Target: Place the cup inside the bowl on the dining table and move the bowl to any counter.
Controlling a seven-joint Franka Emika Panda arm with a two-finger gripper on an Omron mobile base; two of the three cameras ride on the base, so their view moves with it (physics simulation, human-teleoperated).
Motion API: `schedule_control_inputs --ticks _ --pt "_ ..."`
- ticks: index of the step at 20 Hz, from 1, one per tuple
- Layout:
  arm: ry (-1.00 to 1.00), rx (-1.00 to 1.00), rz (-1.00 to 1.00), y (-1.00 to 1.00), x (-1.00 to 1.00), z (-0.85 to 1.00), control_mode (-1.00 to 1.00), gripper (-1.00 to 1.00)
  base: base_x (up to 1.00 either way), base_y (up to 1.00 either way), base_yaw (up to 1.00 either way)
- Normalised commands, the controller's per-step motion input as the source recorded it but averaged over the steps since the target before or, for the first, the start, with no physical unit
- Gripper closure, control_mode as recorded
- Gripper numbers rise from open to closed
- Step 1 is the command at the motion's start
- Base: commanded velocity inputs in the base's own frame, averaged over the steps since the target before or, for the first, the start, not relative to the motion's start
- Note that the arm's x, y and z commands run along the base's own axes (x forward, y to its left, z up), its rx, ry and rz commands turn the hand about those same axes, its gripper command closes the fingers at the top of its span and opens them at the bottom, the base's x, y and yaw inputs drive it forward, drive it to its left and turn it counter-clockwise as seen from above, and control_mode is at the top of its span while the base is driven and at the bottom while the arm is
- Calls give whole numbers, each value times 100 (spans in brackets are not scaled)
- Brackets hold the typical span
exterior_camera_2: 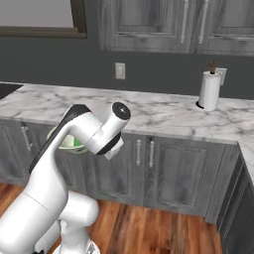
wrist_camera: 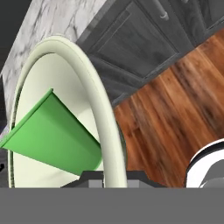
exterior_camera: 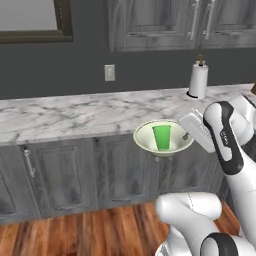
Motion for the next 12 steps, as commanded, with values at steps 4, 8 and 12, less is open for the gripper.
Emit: schedule_control_inputs --ticks 4,8,12 --pt "0 0 0 0 0 0 100 100 53 1 -1" --pt "0 0 0 0 0 0 100 100 42 0 0" --pt "0 0 0 0 0 0 100 100 46 0 0"
